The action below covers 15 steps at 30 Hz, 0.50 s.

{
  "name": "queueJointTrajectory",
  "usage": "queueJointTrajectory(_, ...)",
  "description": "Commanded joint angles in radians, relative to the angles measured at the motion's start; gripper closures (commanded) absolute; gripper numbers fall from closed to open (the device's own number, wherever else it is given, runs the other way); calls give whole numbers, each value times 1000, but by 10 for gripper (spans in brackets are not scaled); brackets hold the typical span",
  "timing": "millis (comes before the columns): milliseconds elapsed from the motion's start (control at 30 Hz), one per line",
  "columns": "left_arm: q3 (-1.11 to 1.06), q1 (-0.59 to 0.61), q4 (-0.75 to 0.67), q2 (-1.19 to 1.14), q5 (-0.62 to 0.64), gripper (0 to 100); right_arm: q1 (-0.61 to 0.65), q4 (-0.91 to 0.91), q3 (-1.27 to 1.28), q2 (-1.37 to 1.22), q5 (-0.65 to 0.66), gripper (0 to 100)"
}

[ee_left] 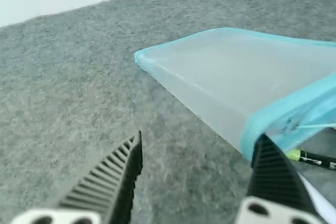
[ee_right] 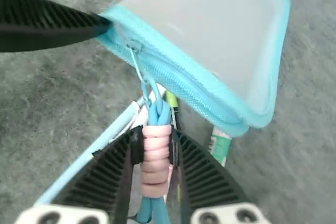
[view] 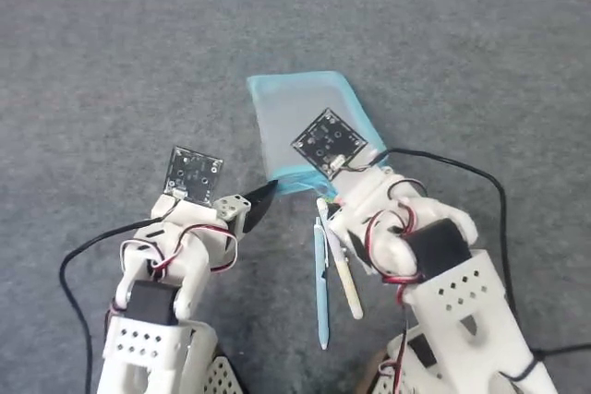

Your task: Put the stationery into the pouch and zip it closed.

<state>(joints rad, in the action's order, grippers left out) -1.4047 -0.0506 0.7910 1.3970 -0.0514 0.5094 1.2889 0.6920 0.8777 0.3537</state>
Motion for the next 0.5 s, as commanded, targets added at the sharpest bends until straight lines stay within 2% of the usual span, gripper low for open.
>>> queueJointTrajectory(0, 8, 18, -38, -21, -14, 694, -64, 27, -9, 45, 29, 993)
queueJointTrajectory(300, 8, 8, -29, -14, -17, 694, -39, 28, -34, 44, 21, 993)
queueJointTrajectory(467, 90, -61, 103, -11, -17, 692, 50, 36, -187, -90, -28, 993)
